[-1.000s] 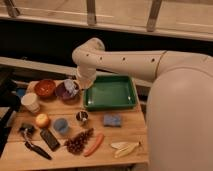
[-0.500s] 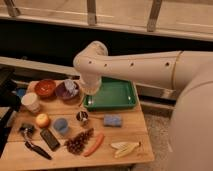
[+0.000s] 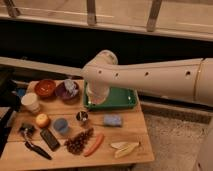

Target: Place fork in metal cup

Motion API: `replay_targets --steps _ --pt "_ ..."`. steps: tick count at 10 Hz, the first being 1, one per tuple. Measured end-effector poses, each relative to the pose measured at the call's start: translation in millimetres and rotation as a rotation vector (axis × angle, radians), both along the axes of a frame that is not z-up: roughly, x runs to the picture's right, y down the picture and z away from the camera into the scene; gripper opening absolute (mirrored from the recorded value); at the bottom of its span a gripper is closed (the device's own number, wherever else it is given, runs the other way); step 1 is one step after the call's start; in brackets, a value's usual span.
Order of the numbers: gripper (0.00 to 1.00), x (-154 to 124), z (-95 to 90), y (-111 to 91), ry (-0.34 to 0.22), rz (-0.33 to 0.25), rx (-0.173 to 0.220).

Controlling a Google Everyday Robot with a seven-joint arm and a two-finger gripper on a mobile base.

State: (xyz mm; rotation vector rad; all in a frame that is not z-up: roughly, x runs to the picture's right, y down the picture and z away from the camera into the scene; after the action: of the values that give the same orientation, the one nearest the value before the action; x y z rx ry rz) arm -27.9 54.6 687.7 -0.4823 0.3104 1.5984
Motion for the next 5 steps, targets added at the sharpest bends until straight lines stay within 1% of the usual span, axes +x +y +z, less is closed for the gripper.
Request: replay_targets --steps 5 --pt "0.00 8.2 6.6 0.3 0.006 0.032 -0.022"
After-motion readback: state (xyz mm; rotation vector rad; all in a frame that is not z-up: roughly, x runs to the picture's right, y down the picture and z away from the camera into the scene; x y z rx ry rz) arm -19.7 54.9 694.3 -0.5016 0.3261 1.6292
